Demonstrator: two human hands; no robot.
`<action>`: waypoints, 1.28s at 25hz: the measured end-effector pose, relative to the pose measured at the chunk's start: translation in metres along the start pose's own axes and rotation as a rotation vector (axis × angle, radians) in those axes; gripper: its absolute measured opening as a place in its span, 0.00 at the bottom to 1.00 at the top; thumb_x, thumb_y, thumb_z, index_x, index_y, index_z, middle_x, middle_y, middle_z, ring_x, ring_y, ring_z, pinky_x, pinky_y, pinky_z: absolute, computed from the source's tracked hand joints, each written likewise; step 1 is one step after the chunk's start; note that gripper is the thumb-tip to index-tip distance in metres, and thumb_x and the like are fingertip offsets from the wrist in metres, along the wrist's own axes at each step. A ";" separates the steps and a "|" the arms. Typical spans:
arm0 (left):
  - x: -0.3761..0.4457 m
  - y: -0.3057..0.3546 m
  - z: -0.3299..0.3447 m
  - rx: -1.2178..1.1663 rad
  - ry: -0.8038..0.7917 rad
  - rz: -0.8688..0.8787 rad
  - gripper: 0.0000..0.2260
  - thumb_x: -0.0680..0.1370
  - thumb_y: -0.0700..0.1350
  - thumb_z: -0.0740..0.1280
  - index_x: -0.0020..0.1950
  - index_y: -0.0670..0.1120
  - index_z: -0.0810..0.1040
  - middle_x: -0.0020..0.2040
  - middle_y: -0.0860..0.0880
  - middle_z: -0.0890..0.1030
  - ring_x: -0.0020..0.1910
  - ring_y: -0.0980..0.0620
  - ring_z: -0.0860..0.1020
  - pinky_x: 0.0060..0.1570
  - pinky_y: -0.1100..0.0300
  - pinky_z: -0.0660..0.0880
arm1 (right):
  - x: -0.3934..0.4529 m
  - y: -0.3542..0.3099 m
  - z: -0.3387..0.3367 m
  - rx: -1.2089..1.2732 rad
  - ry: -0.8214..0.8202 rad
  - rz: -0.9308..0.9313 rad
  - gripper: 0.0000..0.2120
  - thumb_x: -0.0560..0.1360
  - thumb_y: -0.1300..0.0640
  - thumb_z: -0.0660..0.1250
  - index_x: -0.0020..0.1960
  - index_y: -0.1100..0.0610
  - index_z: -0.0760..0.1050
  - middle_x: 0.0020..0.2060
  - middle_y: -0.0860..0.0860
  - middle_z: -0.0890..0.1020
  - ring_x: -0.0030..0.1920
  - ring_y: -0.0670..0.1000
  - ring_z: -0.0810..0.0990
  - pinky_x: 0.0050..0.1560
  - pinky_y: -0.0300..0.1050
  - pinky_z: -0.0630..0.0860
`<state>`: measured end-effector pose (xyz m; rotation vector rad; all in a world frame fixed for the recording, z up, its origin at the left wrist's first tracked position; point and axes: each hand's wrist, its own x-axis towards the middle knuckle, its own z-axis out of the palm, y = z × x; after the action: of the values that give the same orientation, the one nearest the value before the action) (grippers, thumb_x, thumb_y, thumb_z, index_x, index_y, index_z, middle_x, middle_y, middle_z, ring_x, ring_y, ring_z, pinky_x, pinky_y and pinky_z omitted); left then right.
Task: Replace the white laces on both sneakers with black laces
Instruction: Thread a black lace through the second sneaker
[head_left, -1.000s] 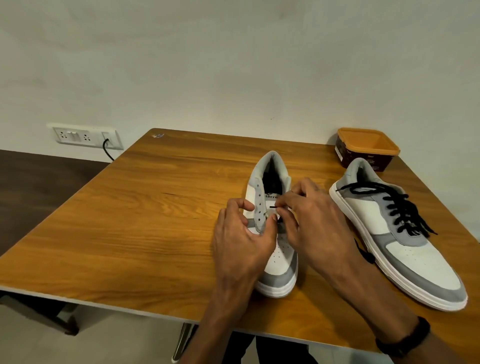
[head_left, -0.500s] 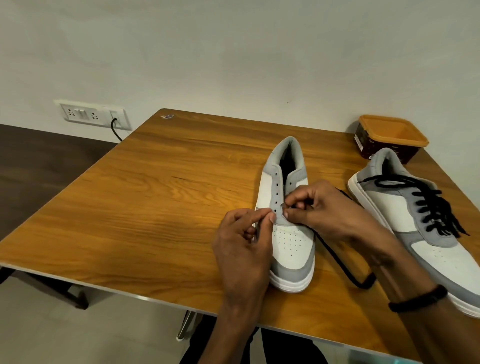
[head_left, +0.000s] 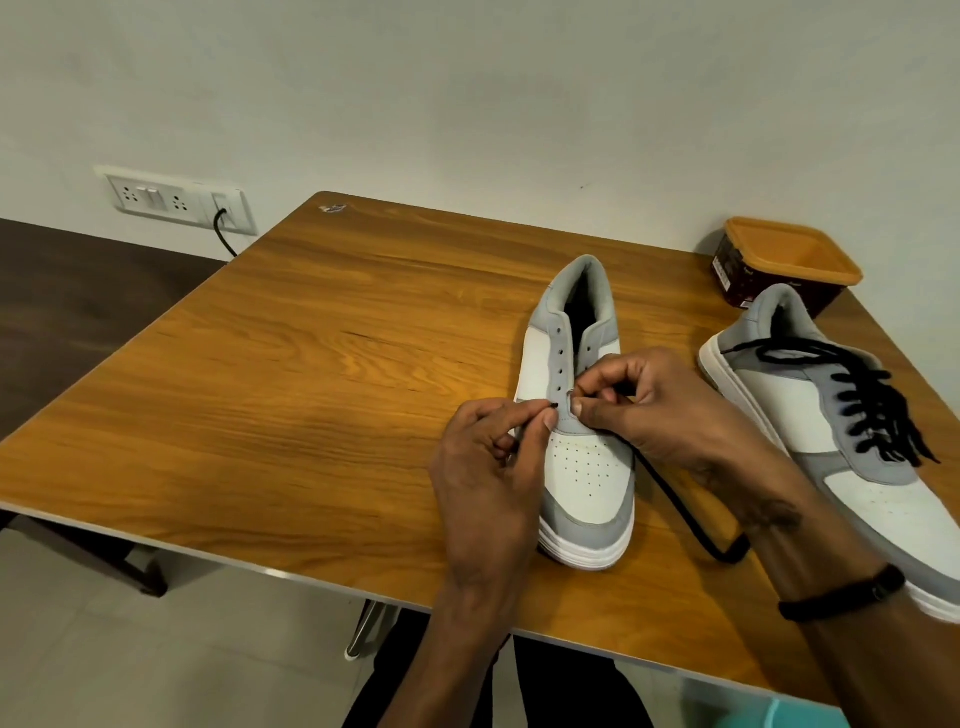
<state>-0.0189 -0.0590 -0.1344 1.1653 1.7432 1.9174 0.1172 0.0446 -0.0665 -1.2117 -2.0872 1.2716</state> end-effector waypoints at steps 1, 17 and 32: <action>0.000 0.000 0.000 0.006 -0.003 0.005 0.05 0.78 0.42 0.77 0.53 0.49 0.89 0.48 0.53 0.83 0.44 0.62 0.80 0.42 0.72 0.75 | -0.001 0.000 0.001 0.016 0.007 -0.003 0.04 0.77 0.61 0.76 0.46 0.54 0.88 0.32 0.46 0.82 0.37 0.44 0.79 0.44 0.41 0.79; 0.044 0.001 -0.034 -0.048 -0.026 0.022 0.07 0.85 0.47 0.66 0.55 0.45 0.81 0.45 0.49 0.85 0.45 0.52 0.85 0.45 0.57 0.83 | -0.015 -0.006 -0.005 -0.363 -0.065 -0.045 0.22 0.69 0.31 0.73 0.60 0.38 0.80 0.54 0.40 0.81 0.53 0.42 0.79 0.50 0.40 0.78; 0.051 0.015 -0.034 0.281 -0.464 0.154 0.13 0.79 0.54 0.74 0.62 0.53 0.83 0.57 0.59 0.82 0.58 0.63 0.79 0.55 0.70 0.75 | -0.027 -0.028 -0.010 -0.808 0.029 -0.084 0.40 0.60 0.17 0.67 0.63 0.40 0.72 0.55 0.41 0.77 0.51 0.45 0.75 0.51 0.49 0.80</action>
<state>-0.0715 -0.0506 -0.1001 1.7255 1.7280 1.3466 0.1255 0.0215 -0.0356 -1.3911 -2.6903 0.3368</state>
